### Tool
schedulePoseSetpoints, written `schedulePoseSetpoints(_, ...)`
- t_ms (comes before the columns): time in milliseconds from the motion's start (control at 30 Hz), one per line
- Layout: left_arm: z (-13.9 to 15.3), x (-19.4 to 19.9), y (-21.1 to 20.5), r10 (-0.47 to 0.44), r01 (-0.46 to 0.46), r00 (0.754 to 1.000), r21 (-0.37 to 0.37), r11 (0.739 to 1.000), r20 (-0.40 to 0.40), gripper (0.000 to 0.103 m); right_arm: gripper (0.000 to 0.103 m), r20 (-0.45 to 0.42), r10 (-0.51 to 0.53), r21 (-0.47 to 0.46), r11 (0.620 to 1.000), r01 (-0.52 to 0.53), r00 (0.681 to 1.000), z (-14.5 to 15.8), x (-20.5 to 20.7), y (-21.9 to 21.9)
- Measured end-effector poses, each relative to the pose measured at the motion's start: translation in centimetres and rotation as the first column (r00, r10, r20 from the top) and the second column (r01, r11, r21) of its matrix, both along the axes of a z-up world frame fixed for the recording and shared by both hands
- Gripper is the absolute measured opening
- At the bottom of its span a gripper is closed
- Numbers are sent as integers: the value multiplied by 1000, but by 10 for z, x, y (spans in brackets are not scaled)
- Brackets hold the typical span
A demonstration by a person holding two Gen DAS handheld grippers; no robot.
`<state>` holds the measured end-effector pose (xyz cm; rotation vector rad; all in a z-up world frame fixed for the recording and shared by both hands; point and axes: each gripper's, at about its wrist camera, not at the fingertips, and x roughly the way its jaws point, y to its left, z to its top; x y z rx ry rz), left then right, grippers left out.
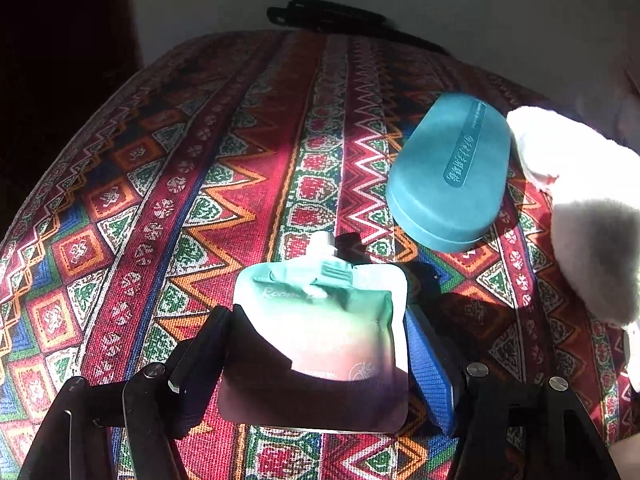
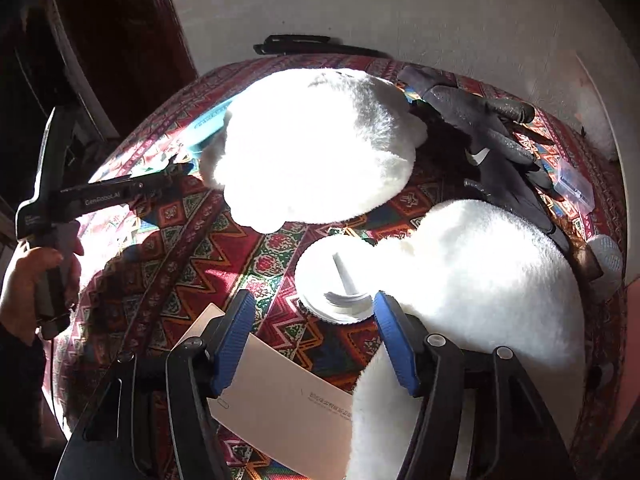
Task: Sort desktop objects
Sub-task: 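Grasp the green drink pouch with the left tool while the right tool grasps the grey round lid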
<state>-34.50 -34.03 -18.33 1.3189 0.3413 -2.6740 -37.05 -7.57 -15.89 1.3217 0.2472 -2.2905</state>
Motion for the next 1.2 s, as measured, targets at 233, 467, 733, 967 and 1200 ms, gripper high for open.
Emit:
schedulePoseSetpoints(233, 3, 19, 3, -67, 67, 997, 0, 998, -26, 71, 72, -63, -11, 194, 981, 23, 998, -18, -12, -29)
schedulePoseSetpoints(467, 6, 29, 8, -148, 147, 988, -31, 989, -34, 71, 58, -63, -28, 199, 979, 40, 998, -31, -36, -31)
schedulePoseSetpoints(733, 28, 45, -1, -128, 129, 988, 13, 992, -88, 71, 58, -27, -6, -1, 1000, 6, 1000, 11, -14, -11)
schedulePoseSetpoints(967, 64, 69, 5, -119, 127, 979, 37, 991, -167, 63, 58, -36, 6, -203, 979, -13, 999, 70, 10, 7)
schedulePoseSetpoints(1200, 104, 99, 23, -140, 142, 961, -11, 990, -240, 63, 58, -116, 52, -282, 956, -83, 992, 116, 43, 4)
